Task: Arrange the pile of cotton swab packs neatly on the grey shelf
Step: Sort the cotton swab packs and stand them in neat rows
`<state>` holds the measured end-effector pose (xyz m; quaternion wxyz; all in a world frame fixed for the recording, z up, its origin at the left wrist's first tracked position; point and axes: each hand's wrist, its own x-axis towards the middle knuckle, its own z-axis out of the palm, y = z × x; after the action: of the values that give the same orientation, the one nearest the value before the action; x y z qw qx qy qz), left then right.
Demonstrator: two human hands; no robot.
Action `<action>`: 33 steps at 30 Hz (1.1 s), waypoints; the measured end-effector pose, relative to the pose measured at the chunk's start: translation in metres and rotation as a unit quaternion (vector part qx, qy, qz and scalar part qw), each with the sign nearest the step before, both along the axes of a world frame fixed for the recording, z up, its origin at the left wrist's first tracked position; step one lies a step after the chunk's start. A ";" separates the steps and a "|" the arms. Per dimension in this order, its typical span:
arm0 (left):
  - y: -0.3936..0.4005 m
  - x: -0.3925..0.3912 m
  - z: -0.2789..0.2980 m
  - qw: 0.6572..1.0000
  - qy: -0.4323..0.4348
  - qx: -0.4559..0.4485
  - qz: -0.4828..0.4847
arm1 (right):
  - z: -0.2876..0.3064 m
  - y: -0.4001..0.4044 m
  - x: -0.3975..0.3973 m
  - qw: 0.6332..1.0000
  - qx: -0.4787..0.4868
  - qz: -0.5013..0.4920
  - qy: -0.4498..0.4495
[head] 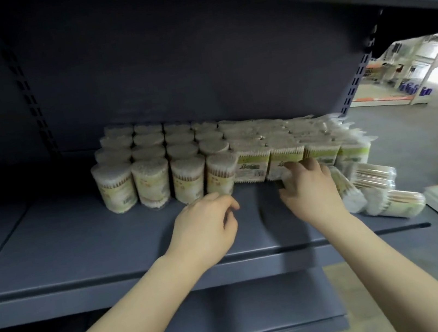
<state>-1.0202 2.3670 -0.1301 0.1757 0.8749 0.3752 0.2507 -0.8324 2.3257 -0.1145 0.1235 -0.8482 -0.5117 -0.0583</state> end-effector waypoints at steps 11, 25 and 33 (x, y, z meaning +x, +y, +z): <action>-0.003 0.018 -0.006 0.999 0.028 -0.026 0.016 | -0.008 -0.007 0.018 0.999 -0.031 -0.033 0.014; 0.000 0.015 -0.009 0.998 0.047 -0.024 0.044 | -0.002 -0.018 0.010 0.994 -0.013 0.034 0.108; -0.005 0.012 -0.009 0.998 0.046 -0.021 0.048 | 0.012 -0.023 0.007 0.977 0.102 0.077 0.172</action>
<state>-1.0082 2.3624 -0.1387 0.1645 0.8627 0.4292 0.2106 -0.8259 2.3029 -0.1028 0.2993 -0.7866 -0.5381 0.0462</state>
